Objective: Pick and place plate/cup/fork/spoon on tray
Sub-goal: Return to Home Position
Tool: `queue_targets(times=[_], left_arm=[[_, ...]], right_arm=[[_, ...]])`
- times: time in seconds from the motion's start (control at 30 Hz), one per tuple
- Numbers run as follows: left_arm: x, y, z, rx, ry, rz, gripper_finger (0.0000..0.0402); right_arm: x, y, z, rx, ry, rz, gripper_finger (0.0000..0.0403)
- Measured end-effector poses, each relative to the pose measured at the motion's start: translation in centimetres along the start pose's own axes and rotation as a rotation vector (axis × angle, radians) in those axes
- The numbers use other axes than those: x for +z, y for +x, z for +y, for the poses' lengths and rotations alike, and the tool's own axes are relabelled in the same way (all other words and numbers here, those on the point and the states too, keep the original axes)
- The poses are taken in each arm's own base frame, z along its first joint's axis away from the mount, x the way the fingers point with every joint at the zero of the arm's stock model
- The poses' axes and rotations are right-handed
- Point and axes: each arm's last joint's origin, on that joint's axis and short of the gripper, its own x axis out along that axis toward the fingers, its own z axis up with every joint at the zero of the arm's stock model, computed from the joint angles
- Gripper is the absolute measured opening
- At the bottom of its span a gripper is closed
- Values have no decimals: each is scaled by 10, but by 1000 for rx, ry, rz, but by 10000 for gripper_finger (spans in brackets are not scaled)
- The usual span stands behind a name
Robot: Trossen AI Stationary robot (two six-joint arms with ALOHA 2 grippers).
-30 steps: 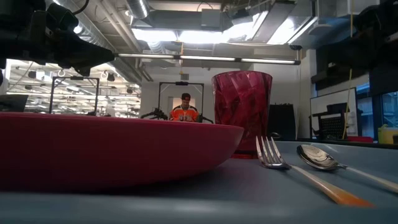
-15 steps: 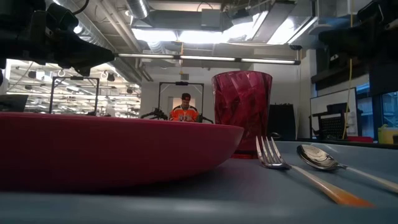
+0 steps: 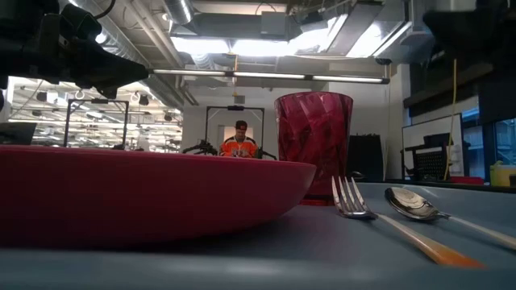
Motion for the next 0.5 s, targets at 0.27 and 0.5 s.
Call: queue_targets(times=[0.27,0.5], left_arm=[[0,0,0,0,0,0,71],[0,0,0,0,0,0,71]], right_arm=[[-17,-1,0,-9,-17,175,8],[-26,-4,-5,-160,-8,273,8]])
